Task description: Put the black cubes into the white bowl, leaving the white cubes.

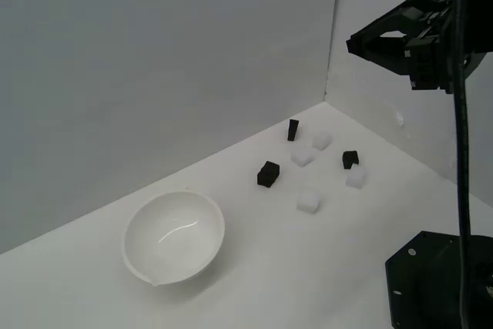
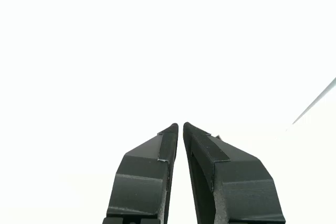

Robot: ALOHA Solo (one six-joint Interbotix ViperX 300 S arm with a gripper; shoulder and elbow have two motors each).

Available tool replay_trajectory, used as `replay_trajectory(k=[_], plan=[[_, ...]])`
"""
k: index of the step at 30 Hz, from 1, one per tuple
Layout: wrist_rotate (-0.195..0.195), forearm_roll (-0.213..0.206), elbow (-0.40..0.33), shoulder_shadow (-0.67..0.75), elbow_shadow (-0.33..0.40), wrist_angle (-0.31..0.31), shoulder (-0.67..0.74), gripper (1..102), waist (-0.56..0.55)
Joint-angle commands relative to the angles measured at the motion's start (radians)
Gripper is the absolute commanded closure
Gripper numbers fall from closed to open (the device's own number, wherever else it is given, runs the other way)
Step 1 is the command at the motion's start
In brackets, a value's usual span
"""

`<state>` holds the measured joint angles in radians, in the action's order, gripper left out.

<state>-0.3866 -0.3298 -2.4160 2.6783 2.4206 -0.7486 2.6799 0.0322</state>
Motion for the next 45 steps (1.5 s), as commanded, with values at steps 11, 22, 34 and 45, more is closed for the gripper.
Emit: replay_trajectory(k=[11, 22, 34, 45], plan=[[-0.003, 0.101, 0.028, -0.238, -0.037, -0.046, -0.238, 100, 0.083], [-0.017, 0.166, 0.026, -0.434, -0.035, -0.057, -0.434, 100, 0.17], [-0.017, 0.167, 0.026, -0.621, -0.035, -0.057, -0.623, 98, 0.196], [-0.017, 0.166, 0.025, -0.721, -0.031, -0.057, -0.719, 62, 0.216]])
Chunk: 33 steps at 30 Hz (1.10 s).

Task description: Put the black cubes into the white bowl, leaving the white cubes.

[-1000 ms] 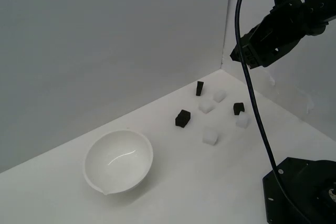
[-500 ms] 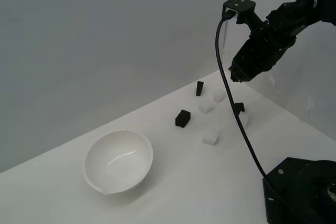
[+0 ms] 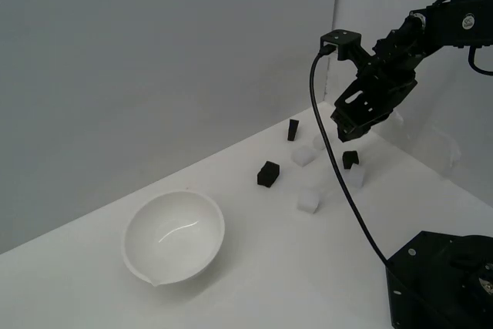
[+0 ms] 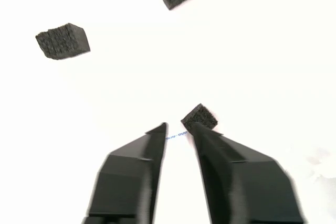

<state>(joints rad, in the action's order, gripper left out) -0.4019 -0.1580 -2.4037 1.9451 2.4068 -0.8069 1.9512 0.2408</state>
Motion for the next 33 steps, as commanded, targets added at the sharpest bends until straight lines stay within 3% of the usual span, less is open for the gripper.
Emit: replay_trajectory(k=[1, 4, 5, 16, 30, 32, 33], plan=[[-0.002, -0.006, 0.011, 0.008, -0.017, 0.002, 0.003, 50, 0.008], [-0.002, -0.006, 0.012, -0.02, -0.018, 0.006, -0.023, 10, 0.017], [-0.002, -0.006, 0.011, -0.029, -0.017, 0.011, -0.034, 2, 0.021], [-0.002, -0.006, 0.012, -0.147, -0.018, 0.055, -0.153, 3, 0.094], [-0.002, -0.006, 0.012, -0.252, -0.018, 0.075, -0.256, 3, 0.104], [-0.002, -0.006, 0.012, -0.252, -0.017, 0.075, -0.256, 8, 0.104], [-0.002, -0.006, 0.012, -0.252, -0.018, 0.075, -0.256, 16, 0.104]])
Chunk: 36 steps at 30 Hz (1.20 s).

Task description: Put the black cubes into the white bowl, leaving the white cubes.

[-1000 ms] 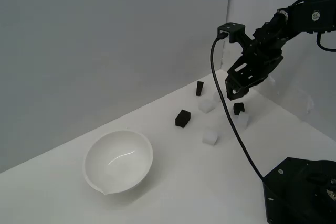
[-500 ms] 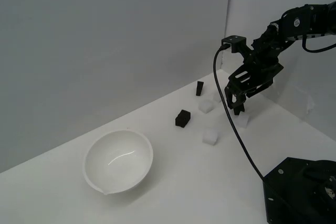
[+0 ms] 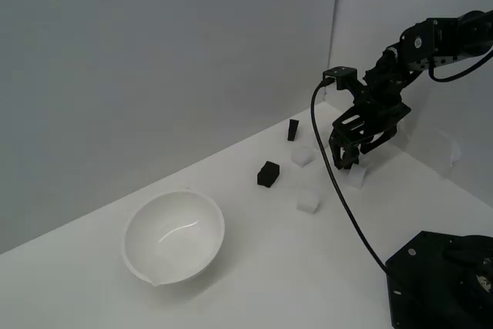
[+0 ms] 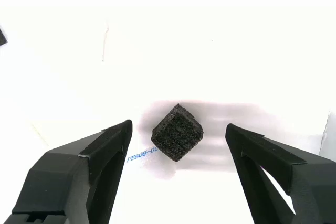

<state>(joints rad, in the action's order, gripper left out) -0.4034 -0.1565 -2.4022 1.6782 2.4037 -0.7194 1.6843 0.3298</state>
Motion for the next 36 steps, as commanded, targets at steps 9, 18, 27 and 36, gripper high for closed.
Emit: replay_trajectory(k=[9, 18, 27, 36], plan=[[0.0, -0.005, 0.003, 0.037, -0.006, -0.017, 0.029, 88, 0.015], [0.0, -0.011, 0.003, 0.196, -0.006, -0.058, 0.19, 100, 0.012], [0.017, -0.121, -0.005, 0.515, 0.002, -0.137, 0.512, 100, -0.156], [0.16, -0.149, 0.018, 0.62, -0.023, -0.137, 0.617, 100, -0.459]])
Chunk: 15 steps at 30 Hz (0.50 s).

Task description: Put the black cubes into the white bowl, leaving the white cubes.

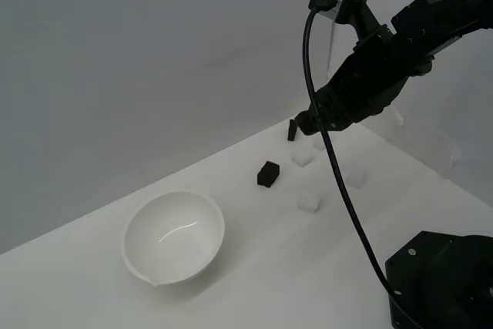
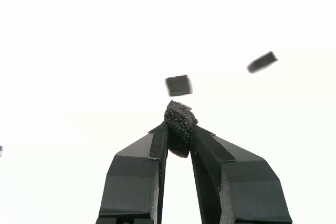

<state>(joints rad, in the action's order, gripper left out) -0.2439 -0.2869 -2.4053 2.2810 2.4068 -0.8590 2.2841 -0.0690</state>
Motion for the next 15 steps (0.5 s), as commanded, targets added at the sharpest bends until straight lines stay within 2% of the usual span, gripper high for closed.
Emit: replay_trajectory(k=[1, 9, 15], plan=[[0.012, -0.02, 0.029, 0.014, -0.035, 0.005, 0.015, 100, -0.095], [0.101, -0.018, 0.094, -0.067, -0.098, 0.083, -0.067, 101, -0.333], [0.114, -0.018, 0.146, -0.173, -0.153, 0.14, -0.172, 101, -0.448]])
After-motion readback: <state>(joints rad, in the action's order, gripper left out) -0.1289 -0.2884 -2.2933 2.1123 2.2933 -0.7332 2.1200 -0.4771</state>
